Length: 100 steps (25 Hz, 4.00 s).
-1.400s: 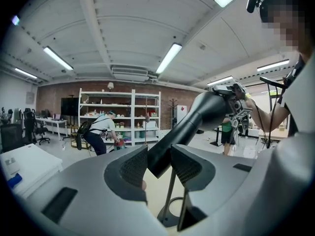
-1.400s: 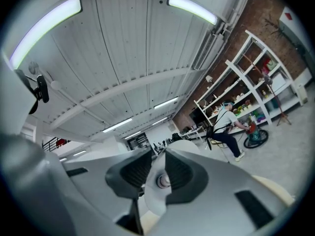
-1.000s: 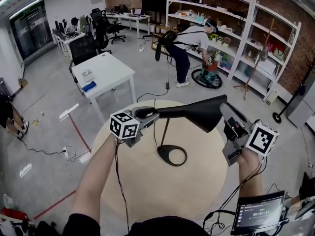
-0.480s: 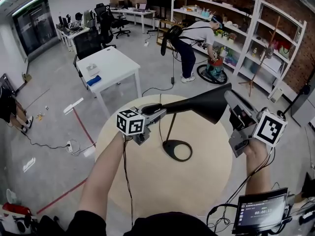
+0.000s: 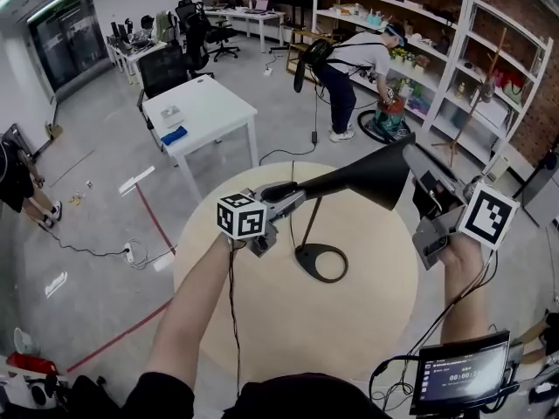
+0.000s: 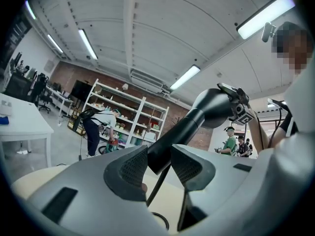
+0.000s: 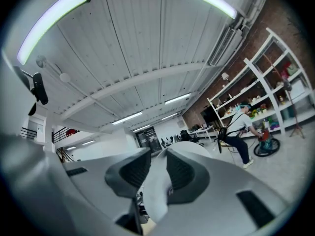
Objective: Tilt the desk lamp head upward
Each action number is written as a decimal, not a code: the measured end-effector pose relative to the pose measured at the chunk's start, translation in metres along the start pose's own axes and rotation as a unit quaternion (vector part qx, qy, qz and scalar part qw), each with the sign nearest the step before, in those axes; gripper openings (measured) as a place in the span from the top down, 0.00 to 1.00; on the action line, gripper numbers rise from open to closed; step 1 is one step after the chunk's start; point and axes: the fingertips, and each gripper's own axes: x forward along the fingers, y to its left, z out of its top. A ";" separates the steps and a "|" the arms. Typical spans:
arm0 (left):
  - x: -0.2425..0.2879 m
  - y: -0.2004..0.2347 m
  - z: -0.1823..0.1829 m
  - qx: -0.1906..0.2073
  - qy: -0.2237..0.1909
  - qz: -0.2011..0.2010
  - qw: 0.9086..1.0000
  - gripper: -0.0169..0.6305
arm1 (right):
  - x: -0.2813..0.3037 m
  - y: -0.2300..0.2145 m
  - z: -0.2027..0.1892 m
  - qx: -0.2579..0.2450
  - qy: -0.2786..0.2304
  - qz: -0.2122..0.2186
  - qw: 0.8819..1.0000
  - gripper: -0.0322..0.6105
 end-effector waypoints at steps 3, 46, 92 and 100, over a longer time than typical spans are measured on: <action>-0.001 -0.002 -0.002 -0.001 -0.005 0.005 1.000 0.73 | 0.002 0.002 0.001 -0.008 0.005 -0.002 1.000 0.82; -0.087 -0.125 -0.131 -0.124 -0.005 0.059 0.991 0.73 | -0.091 -0.046 -0.151 0.058 -0.011 -0.079 0.995 0.81; -0.094 -0.230 -0.230 -0.172 0.116 0.060 0.976 0.73 | -0.131 0.049 -0.384 0.057 0.182 -0.041 0.981 0.94; -0.086 -0.236 -0.230 -0.169 0.125 0.041 0.977 0.73 | -0.136 0.045 -0.385 0.060 0.179 -0.054 0.980 0.94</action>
